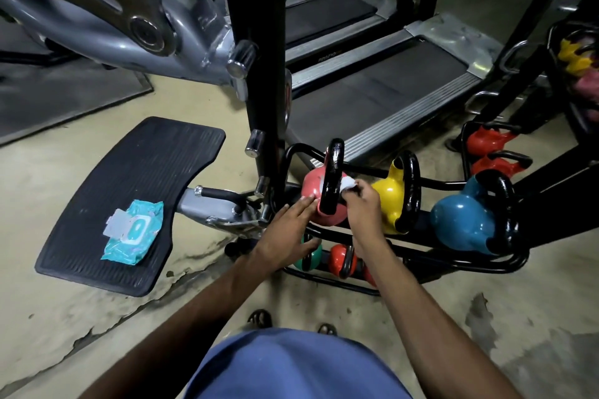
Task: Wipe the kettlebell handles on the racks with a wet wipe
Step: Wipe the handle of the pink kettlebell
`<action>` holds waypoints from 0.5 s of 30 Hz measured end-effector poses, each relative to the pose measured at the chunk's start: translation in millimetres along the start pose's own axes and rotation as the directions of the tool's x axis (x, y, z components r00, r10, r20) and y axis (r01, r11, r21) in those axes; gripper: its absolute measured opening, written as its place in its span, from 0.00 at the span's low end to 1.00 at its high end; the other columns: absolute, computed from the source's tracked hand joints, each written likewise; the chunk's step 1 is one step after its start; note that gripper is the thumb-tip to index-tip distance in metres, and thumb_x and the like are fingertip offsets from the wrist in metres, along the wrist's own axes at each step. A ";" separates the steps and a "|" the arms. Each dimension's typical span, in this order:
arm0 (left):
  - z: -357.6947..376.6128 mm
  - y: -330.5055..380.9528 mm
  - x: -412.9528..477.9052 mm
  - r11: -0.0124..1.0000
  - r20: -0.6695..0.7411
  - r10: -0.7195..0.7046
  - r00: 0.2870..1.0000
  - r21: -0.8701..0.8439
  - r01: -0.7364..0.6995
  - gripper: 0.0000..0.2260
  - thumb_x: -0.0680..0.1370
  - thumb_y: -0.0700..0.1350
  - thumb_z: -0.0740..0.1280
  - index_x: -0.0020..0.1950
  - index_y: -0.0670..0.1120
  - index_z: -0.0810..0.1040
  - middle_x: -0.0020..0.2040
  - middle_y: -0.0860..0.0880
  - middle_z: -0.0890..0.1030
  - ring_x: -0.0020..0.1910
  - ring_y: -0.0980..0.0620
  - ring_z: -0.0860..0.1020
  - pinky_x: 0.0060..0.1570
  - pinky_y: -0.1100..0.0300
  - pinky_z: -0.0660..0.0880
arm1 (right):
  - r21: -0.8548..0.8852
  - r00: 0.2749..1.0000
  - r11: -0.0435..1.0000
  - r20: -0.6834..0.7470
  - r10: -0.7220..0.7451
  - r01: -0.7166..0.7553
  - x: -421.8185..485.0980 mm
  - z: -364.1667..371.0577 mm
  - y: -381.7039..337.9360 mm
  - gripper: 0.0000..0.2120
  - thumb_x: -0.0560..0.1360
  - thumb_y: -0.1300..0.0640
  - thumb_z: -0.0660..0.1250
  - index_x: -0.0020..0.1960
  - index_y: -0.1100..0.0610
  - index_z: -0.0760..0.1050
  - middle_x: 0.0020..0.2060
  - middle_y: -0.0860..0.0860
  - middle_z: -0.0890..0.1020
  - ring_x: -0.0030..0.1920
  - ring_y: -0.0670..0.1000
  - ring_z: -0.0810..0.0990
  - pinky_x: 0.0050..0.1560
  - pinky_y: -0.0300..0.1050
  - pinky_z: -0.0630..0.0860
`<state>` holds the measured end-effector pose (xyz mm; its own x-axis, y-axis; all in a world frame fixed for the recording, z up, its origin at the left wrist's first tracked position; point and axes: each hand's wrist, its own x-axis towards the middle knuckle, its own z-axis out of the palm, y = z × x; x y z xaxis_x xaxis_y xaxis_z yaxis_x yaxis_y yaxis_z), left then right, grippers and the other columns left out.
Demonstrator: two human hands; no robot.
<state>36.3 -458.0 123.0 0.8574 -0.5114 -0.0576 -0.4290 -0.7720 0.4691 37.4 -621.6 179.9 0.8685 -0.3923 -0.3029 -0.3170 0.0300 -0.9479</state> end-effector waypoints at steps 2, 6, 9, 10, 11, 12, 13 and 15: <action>-1.3 1.5 0.0 1.000 0.000 -0.007 1.000 0.005 0.007 0.38 0.79 0.54 0.69 0.83 0.46 0.56 0.84 0.52 0.54 0.82 0.53 0.53 0.80 0.52 0.51 | 0.039 0.996 0.995 0.036 0.086 -0.087 14.6 5.2 -7.0 0.09 0.74 0.63 0.63 0.45 0.54 0.81 0.42 0.51 0.87 0.46 0.52 0.84 0.53 0.56 0.79; 0.6 0.1 -0.7 1.000 -0.018 -0.003 1.000 -0.005 0.003 0.37 0.80 0.54 0.69 0.83 0.47 0.56 0.84 0.52 0.54 0.82 0.53 0.54 0.79 0.52 0.51 | 0.029 0.995 0.997 0.072 0.073 -0.075 12.3 -0.4 -12.4 0.08 0.76 0.64 0.64 0.46 0.56 0.81 0.40 0.51 0.86 0.42 0.50 0.83 0.48 0.51 0.78; 4.5 -2.6 0.4 1.000 -0.014 -0.002 1.000 -0.027 0.002 0.37 0.79 0.53 0.70 0.83 0.48 0.57 0.84 0.53 0.55 0.82 0.53 0.55 0.80 0.51 0.52 | -0.220 0.971 0.947 0.011 -0.238 0.235 -15.6 -9.6 -4.7 0.03 0.77 0.62 0.69 0.50 0.55 0.78 0.45 0.50 0.82 0.44 0.45 0.80 0.46 0.39 0.76; 5.9 -3.8 1.3 1.000 -0.017 -0.004 1.000 -0.030 0.003 0.37 0.78 0.53 0.71 0.83 0.47 0.59 0.83 0.52 0.57 0.82 0.52 0.56 0.80 0.50 0.54 | -0.348 0.915 0.853 0.038 -0.401 0.388 -22.9 -10.8 -1.3 0.04 0.77 0.62 0.70 0.51 0.56 0.78 0.48 0.50 0.80 0.47 0.44 0.79 0.47 0.35 0.75; 7.4 -5.0 2.6 0.999 -0.019 -0.007 1.000 -0.033 0.007 0.36 0.77 0.52 0.71 0.82 0.47 0.61 0.83 0.51 0.59 0.81 0.51 0.57 0.80 0.49 0.56 | -0.472 0.827 0.703 0.109 -0.552 0.531 -27.0 -11.0 2.0 0.05 0.76 0.63 0.70 0.51 0.57 0.78 0.51 0.51 0.78 0.50 0.46 0.77 0.50 0.34 0.74; 8.6 -5.7 3.1 0.999 -0.018 -0.011 1.000 -0.032 0.010 0.35 0.76 0.52 0.72 0.81 0.47 0.64 0.82 0.50 0.61 0.81 0.51 0.58 0.79 0.49 0.57 | -0.568 0.713 0.504 0.227 -0.664 0.650 -27.6 -11.2 4.6 0.06 0.76 0.65 0.69 0.52 0.58 0.78 0.53 0.52 0.77 0.53 0.48 0.76 0.53 0.35 0.73; 9.6 -6.2 3.5 1.000 -0.020 -0.012 1.000 -0.025 0.011 0.34 0.75 0.53 0.71 0.79 0.46 0.67 0.81 0.49 0.63 0.80 0.50 0.60 0.79 0.49 0.58 | -0.620 0.592 0.286 0.368 -0.717 0.731 -23.5 -11.8 6.0 0.06 0.76 0.66 0.69 0.52 0.59 0.79 0.54 0.53 0.77 0.54 0.52 0.74 0.56 0.39 0.72; 11.4 -7.0 3.5 1.000 -0.030 -0.010 1.000 -0.014 0.009 0.32 0.75 0.54 0.71 0.77 0.45 0.70 0.80 0.48 0.65 0.78 0.49 0.63 0.77 0.49 0.61 | -0.626 0.427 -0.075 0.609 -0.668 0.776 -10.1 -13.5 1.0 0.08 0.74 0.65 0.69 0.52 0.58 0.80 0.55 0.55 0.79 0.58 0.57 0.74 0.66 0.49 0.69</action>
<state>39.1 -458.7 109.5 0.8696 -0.4924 -0.0355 -0.4171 -0.7713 0.4808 23.2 -630.1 183.3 0.8151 0.3724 0.4437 0.4590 -0.8825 -0.1024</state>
